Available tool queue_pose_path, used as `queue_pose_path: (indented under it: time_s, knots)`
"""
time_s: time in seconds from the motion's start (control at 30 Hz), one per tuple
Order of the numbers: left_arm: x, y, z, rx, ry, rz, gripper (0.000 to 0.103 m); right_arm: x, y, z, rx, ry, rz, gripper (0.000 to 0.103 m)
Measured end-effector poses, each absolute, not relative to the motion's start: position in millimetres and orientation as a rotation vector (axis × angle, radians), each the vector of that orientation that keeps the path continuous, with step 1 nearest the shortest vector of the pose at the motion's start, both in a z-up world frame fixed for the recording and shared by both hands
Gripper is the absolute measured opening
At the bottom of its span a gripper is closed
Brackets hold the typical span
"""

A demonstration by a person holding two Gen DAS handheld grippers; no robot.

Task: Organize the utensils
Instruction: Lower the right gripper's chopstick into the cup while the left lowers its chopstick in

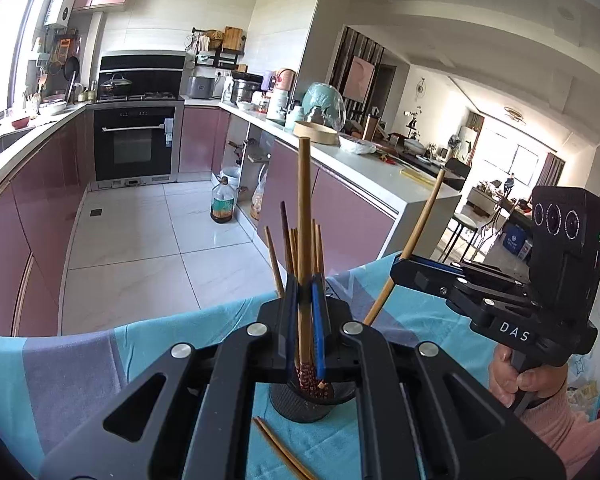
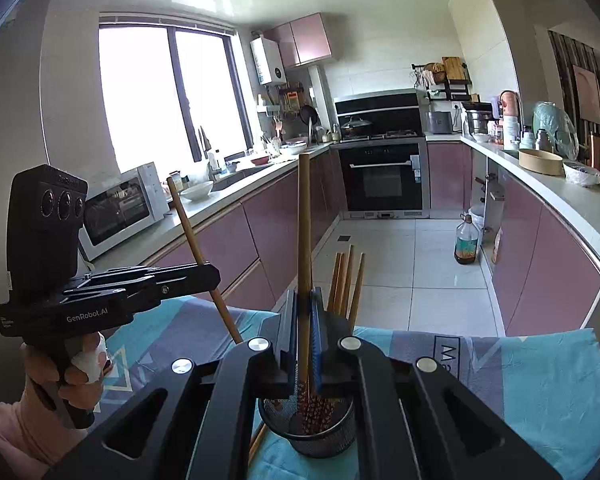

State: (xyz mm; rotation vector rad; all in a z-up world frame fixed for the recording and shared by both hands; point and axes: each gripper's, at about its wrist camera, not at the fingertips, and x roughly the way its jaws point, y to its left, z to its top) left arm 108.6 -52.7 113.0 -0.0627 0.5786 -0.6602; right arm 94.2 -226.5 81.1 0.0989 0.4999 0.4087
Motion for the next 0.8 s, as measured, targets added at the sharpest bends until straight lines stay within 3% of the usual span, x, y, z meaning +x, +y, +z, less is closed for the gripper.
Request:
queue_pose_path:
  time_s: [0.53,0.8]
  knots:
    - [147,-79,57,0.023,0.752,-0.679,0.008,127,-215,41,0.088,0.681,0.386,0.006]
    - [153,-76,49,-0.011,0.753,-0.650,0.015,127,-222,38,0.120,0.680,0.354,0.008]
